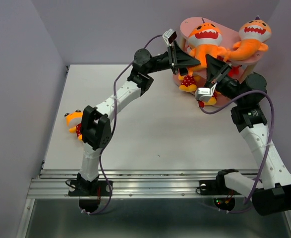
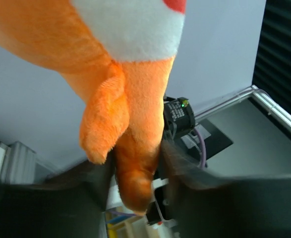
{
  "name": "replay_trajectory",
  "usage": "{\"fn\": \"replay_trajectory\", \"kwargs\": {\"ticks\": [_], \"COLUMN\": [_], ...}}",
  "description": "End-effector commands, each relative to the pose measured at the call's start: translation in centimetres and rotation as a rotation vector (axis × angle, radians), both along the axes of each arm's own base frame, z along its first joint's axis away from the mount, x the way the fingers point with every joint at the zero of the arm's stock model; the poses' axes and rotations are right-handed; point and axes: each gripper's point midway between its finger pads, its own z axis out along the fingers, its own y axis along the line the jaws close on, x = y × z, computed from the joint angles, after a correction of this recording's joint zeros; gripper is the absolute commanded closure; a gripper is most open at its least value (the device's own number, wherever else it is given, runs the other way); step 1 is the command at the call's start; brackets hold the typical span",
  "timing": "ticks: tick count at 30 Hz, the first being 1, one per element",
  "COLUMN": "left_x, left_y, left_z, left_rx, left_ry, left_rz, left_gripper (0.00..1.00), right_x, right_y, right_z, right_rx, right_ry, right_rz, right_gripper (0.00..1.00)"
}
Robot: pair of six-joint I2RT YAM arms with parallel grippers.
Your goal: Place and organize the stuffed toys onto the shelf
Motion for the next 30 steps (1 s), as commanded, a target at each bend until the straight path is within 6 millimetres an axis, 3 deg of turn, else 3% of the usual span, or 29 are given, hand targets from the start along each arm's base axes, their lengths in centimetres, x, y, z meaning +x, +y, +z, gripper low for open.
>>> {"fn": "replay_trajectory", "kwargs": {"ticks": [1, 2, 3, 4, 5, 6, 7, 8, 9, 10, 11, 12, 13, 15, 17, 20, 22, 25, 26, 30], "left_x": [-3.4, -4.0, -3.7, -2.9, -2.6, -3.8, -2.6, -1.7, -1.5, -2.0, -1.7, -3.1, -2.5, -4.2, -5.1, -6.0, -7.1, -7.9, -8.4, -9.2], "left_y": [3.8, 5.4, 6.1, 6.4, 7.3, 9.0, 10.5, 11.1, 13.3, 14.6, 15.4, 16.9, 18.0, 19.6, 21.0, 21.7, 22.1, 22.5, 22.7, 23.1], "left_z": [4.7, 6.1, 6.2, 4.4, 4.1, 5.6, 5.4, 3.3, 2.9, 4.1, 2.5, 3.4, 1.7, 1.9, 0.5, -1.7, -2.0, -3.7, -3.7, -4.8], "left_rx": [-0.115, -0.133, -0.138, -0.099, -0.089, -0.103, -0.083, -0.019, 0.015, -0.002, 0.030, 0.017, 0.053, 0.058, 0.091, 0.124, 0.124, 0.141, 0.138, 0.146], "left_ry": [-0.164, -0.195, -0.220, -0.186, -0.190, -0.231, -0.243, -0.246, -0.270, -0.297, -0.284, -0.317, -0.307, -0.346, -0.354, -0.336, -0.356, -0.342, -0.352, -0.354], "left_rz": [0.046, 0.082, 0.129, 0.160, 0.199, 0.240, 0.308, 0.363, 0.435, 0.460, 0.484, 0.504, 0.529, 0.554, 0.580, 0.579, 0.584, 0.586, 0.591, 0.588], "left_gripper": [0.01, 0.01, 0.01, 0.01, 0.01, 0.01, 0.01, 0.01, 0.01, 0.01, 0.01, 0.01, 0.01, 0.01, 0.01, 0.01, 0.01, 0.01, 0.01, 0.01], "right_x": [0.1, 0.3, 0.5, 0.6, 0.8, 1.0, 1.6, 1.8, 2.5, 2.9, 3.2, 3.6, 4.5, 5.6, 7.3, 9.2, 10.6, 12.9, 14.1, 15.5], "right_y": [-0.4, -0.5, -0.6, -0.7, -0.7, -0.8, -1.0, -1.1, -1.2, -1.2, -1.0, -1.1, -1.3, -1.6, -2.0, -2.6, -2.4, -2.5, -2.4, -2.4], "right_z": [2.2, 2.3, 2.2, 2.5, 2.7, 2.7, 2.7, 2.8, 2.8, 2.4, 2.6, 2.5, 2.4, 2.5, 2.9, 3.6, 4.5, 4.4, 3.4, 3.7], "right_rx": [0.016, 0.020, 0.023, 0.032, 0.035, 0.036, 0.040, 0.045, 0.048, 0.046, 0.047, 0.046, 0.046, 0.047, 0.055, 0.066, 0.070, 0.037, 0.022, -0.002], "right_ry": [-0.085, -0.084, -0.082, -0.090, -0.093, -0.093, -0.089, -0.094, -0.092, -0.083, -0.085, -0.085, -0.083, -0.083, -0.078, -0.074, -0.080, -0.067, -0.050, -0.059], "right_rz": [-0.034, -0.040, -0.048, -0.052, -0.055, -0.061, -0.077, -0.084, -0.101, -0.101, -0.107, -0.119, -0.139, -0.166, -0.204, -0.256, -0.277, -0.314, -0.323, -0.346], "right_gripper": [0.99, 0.99, 0.99, 1.00, 0.99, 0.99, 0.99, 0.99, 0.99, 0.99, 0.99, 0.99, 0.99, 0.99, 0.99, 0.99, 0.99, 0.99, 0.99, 0.99]}}
